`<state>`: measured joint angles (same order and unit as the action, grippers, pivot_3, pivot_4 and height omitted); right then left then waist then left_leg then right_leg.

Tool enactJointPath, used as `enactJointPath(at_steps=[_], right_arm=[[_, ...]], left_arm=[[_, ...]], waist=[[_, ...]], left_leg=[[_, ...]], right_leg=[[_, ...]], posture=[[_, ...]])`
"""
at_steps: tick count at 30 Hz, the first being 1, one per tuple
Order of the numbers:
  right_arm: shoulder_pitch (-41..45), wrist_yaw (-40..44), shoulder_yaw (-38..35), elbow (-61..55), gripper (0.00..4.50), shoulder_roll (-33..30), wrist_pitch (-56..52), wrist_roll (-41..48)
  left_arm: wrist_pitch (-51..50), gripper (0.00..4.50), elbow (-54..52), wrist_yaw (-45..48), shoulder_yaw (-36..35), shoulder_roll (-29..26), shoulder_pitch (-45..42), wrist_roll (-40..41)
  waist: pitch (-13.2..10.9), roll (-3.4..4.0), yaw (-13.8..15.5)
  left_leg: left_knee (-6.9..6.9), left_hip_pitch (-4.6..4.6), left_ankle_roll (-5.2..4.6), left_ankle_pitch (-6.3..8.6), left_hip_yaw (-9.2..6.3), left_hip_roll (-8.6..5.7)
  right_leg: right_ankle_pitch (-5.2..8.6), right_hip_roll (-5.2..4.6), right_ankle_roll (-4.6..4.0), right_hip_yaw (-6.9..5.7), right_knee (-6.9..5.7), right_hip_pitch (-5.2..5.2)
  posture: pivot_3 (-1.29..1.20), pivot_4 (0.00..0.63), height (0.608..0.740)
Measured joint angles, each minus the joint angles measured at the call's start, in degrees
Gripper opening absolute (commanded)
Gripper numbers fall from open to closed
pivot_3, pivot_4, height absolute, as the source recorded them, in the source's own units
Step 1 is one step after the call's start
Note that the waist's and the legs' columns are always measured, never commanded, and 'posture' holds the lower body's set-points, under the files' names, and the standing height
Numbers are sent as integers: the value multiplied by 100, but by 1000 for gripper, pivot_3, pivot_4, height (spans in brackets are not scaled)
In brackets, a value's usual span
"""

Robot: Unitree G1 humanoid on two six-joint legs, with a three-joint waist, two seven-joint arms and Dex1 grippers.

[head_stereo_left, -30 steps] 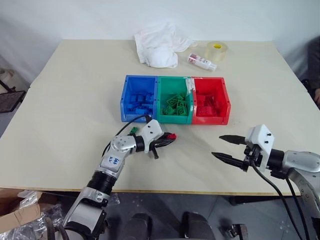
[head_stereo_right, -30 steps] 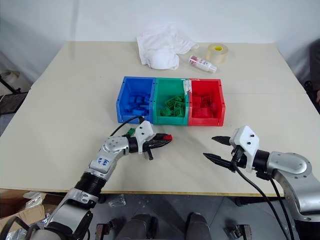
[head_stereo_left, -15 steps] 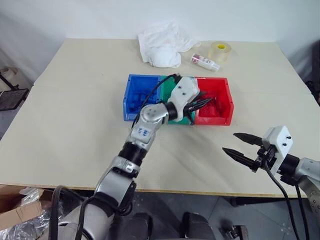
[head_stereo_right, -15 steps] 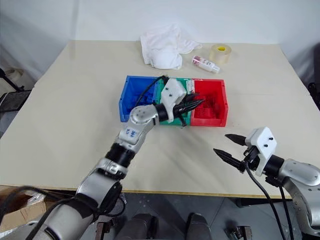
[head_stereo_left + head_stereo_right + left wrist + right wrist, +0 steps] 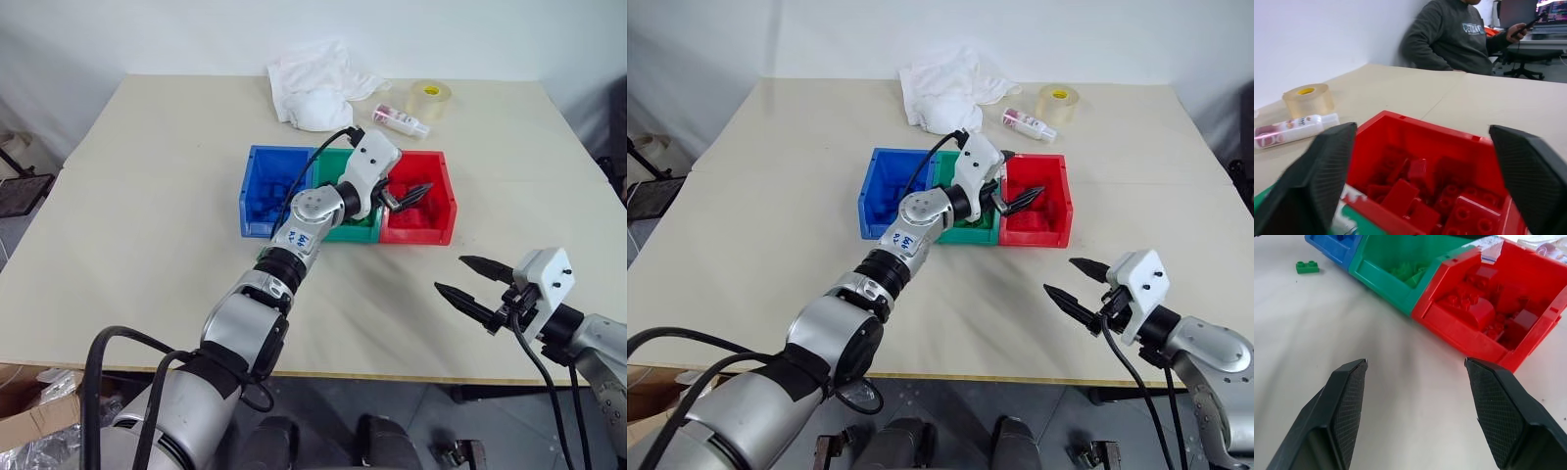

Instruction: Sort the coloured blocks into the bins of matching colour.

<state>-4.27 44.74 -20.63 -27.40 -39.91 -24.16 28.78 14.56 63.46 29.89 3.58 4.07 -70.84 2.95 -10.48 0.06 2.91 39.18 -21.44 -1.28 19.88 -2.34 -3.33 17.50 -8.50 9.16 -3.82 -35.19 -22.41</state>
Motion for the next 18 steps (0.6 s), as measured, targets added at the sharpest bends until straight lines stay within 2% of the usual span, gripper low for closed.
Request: enactJointPath(at_steps=[3,5,8,12,16,18], right_arm=[[145,64,14,76,3916,-66,-94,74],[256,137,52,116,4471,-143,-204,163],[448,287,165,293,4471,-238,-225,211],[893,629,467,723,4471,-358,-216,209],[1281,900,736,1108,4471,-391,-109,150],[1641,1067,946,1441,4471,-357,73,130]], left_arm=[[54,4500,-255,458,-5,-97,190,14],[2,4500,-775,921,3,-268,544,101],[-391,4500,-1864,1564,83,-699,1274,261],[-1516,4500,-4014,2313,230,-1766,2831,502],[-2287,4500,-5397,2587,162,-2514,3762,746],[-2605,4500,-6261,2758,-16,-3060,4419,987]], waist=[[0,1,-2],[1,1,-17],[2,4,-105],[5,8,-257],[4,7,-204],[6,10,-217]], left_leg=[[-1,0,0,0,-2,0],[-1,0,0,0,-2,1],[-2,2,1,0,-3,3],[-8,8,3,-1,-12,21],[3,7,2,-1,-27,21],[0,9,0,0,-27,18]], right_leg=[[0,0,0,-1,-2,0],[0,0,0,-1,-3,-2],[0,0,0,1,-15,-5],[2,0,-4,11,-29,-13],[2,-7,-5,13,-30,-5],[2,-9,-5,21,-28,-5]], posture=[[0,150,740],[0,150,740],[0,150,740],[0,150,740],[0,150,740],[0,150,740]])
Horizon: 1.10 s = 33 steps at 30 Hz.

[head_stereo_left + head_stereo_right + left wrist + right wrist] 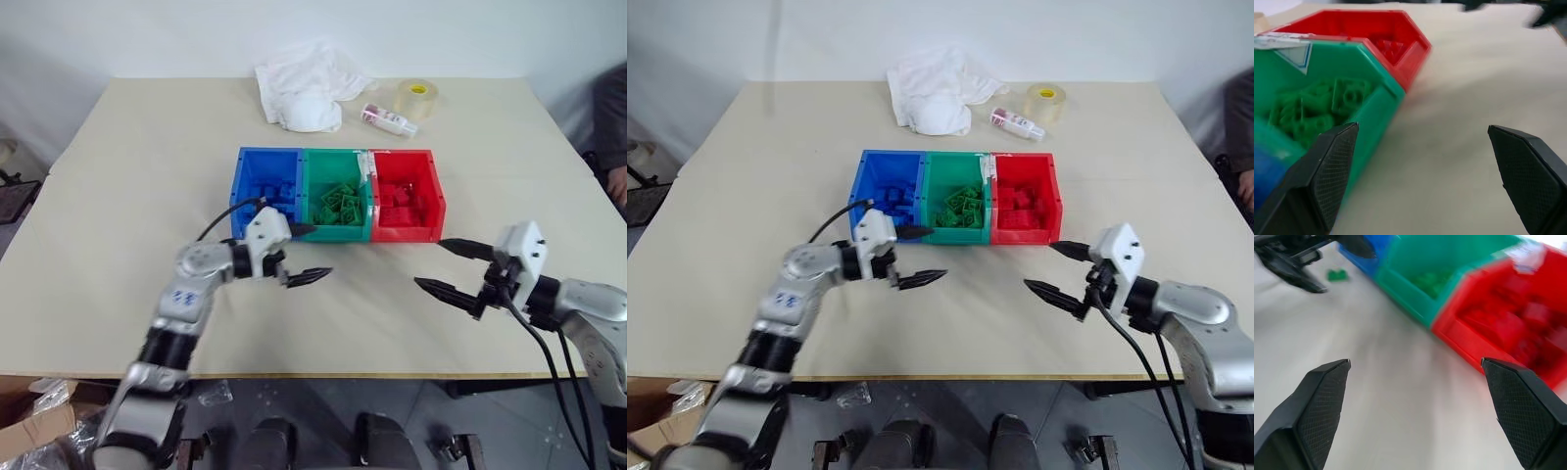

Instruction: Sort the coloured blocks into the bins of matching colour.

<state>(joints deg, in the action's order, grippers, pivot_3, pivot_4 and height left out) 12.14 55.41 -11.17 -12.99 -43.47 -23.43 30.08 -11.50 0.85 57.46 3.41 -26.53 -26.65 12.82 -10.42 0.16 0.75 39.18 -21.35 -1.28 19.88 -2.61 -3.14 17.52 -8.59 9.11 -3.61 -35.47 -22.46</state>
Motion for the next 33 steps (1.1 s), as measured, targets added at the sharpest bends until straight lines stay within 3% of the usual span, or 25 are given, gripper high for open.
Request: enactJointPath(at_steps=[3,7,13,26,33], right_arm=[[379,264,218,436,4471,34,162,-64],[791,564,490,869,4471,107,323,-154],[1086,795,641,1161,4471,118,431,-241],[925,894,636,1124,4471,118,447,-248],[915,815,632,1097,4471,130,449,-249]], left_arm=[[-329,4500,-591,126,-300,-635,941,197],[-512,4500,-944,38,-645,-882,1589,382],[-550,4500,-1053,-492,-979,-840,1603,409],[-602,4500,-1101,-648,-1309,-1127,1671,505],[-678,4500,-679,-1063,-1195,-1025,1440,343]], waist=[[0,0,0],[-1,0,72],[-1,0,55],[-1,0,46],[-1,0,60]], left_leg=[[-4,2,1,0,-4,4],[3,1,1,0,-7,2],[-4,1,2,1,-8,0],[-4,1,3,1,-3,2],[-3,1,3,1,-4,-1]], right_leg=[[1,2,-2,-3,2,-1],[1,1,-2,-1,12,9],[1,1,-2,-3,4,1],[1,2,-2,-2,5,1],[1,1,-2,-3,2,1]], posture=[[0,150,740],[0,150,740],[0,150,740],[0,150,740],[0,150,740]])
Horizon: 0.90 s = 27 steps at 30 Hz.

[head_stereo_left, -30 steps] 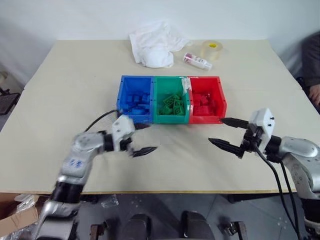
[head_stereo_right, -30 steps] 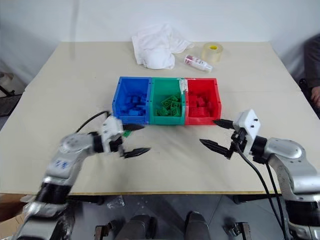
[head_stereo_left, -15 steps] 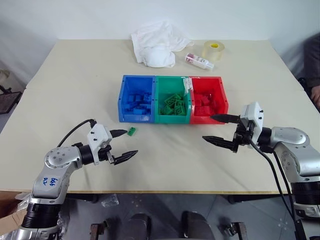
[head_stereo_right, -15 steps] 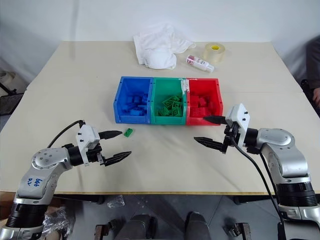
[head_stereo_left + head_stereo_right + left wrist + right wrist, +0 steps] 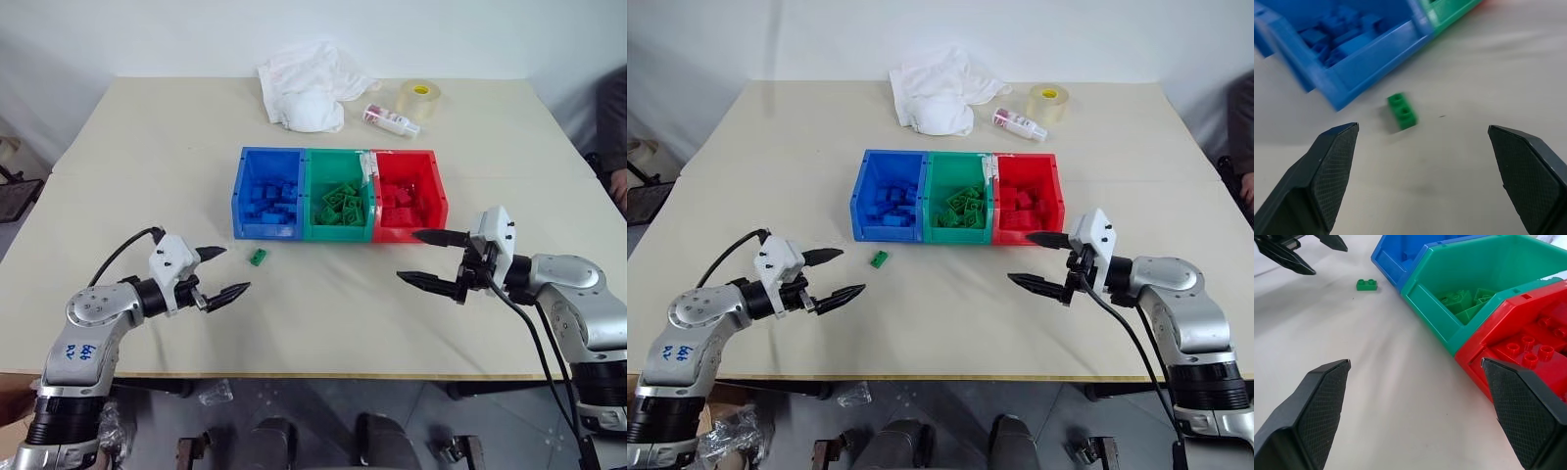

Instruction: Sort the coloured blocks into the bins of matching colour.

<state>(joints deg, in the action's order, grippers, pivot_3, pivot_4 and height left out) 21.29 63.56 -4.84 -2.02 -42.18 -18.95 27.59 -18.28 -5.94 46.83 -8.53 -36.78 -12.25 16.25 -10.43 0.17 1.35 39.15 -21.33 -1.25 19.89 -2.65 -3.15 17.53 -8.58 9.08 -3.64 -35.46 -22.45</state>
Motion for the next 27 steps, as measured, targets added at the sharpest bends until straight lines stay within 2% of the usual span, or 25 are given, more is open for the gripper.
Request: enactJointPath(at_steps=[10,13,24,27], right_arm=[[-288,-211,-47,-240,4471,21,1,4],[-399,-299,-103,-316,4500,21,-1,10],[-552,-433,-225,-449,4500,21,-1,15],[-557,-443,-225,-449,4500,21,1,15]], left_arm=[[389,4500,1237,-119,766,485,-758,-389],[475,3868,1485,-96,827,515,-922,-431],[863,454,2191,-58,887,642,-1349,-526],[852,448,2183,89,884,634,-1354,-494]], waist=[[0,0,-5],[0,0,-6],[0,-1,1],[0,0,-1]], left_leg=[[1,0,0,0,4,-3],[1,0,0,0,3,-2],[5,2,0,0,4,-3],[5,2,0,0,4,-3]], right_leg=[[0,1,0,-2,-5,-3],[0,1,0,-2,-6,-3],[0,0,1,-2,-8,0],[0,0,1,-2,-8,0]], posture=[[0,150,740],[0,150,740],[0,150,740],[0,150,740]])
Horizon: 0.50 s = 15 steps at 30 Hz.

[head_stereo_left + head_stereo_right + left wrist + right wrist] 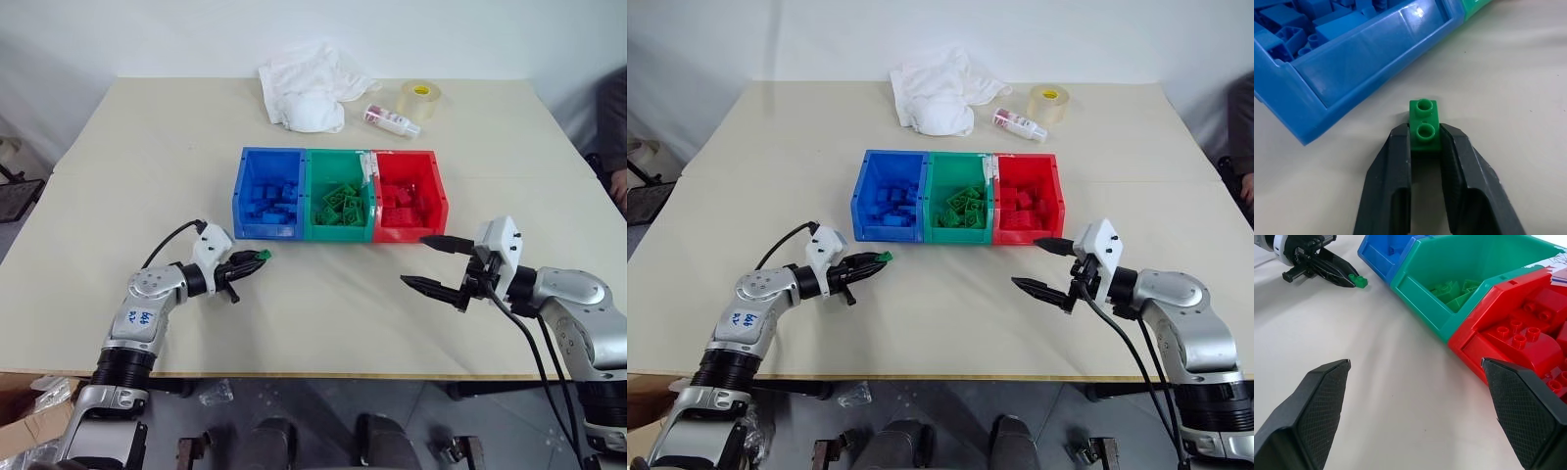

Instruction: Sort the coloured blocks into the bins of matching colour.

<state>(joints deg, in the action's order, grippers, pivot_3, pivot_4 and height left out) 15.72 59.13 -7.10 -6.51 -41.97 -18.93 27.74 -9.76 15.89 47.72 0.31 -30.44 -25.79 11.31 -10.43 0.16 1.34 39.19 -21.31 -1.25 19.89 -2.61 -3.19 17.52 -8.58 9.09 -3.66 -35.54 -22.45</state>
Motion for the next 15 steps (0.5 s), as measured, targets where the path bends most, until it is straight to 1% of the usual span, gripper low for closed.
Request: enactJointPath(at_steps=[4,6,8,12,14,15], right_arm=[[-92,-32,-16,-2,4500,0,10,0],[-146,-64,-27,-8,4500,0,12,2],[-180,-99,-55,-26,4500,0,13,5],[-360,-214,-192,-199,4500,8,22,17],[-430,-278,-263,-291,4500,15,25,38],[-503,-320,-298,-335,4500,20,26,40]], left_arm=[[-453,448,-503,311,66,-108,37,144],[-708,448,-811,440,72,-156,-174,278],[-902,448,-958,482,73,-156,-582,362],[-1063,448,-613,435,185,88,-1715,314],[-937,448,-167,423,310,348,-2194,219],[-811,448,223,407,393,538,-2460,134]], waist=[[-1,-1,2],[-1,-1,15],[-1,-1,16],[-1,-2,18],[-1,-3,10],[-2,-4,18]], left_leg=[[0,-4,0,0,-4,1],[2,-4,0,0,-5,0],[4,-4,0,0,-3,-1],[2,-4,-1,0,-2,-10],[1,-4,-1,0,0,-17],[1,-4,-1,0,0,-24]], right_leg=[[0,0,0,-1,1,-2],[0,-1,0,-1,1,0],[0,-1,0,0,2,2],[-1,0,2,-2,0,2],[-1,1,2,-3,1,1],[-1,3,2,-7,0,2]], posture=[[0,150,740],[0,150,740],[0,150,740],[0,150,740],[0,150,740],[0,150,740]])
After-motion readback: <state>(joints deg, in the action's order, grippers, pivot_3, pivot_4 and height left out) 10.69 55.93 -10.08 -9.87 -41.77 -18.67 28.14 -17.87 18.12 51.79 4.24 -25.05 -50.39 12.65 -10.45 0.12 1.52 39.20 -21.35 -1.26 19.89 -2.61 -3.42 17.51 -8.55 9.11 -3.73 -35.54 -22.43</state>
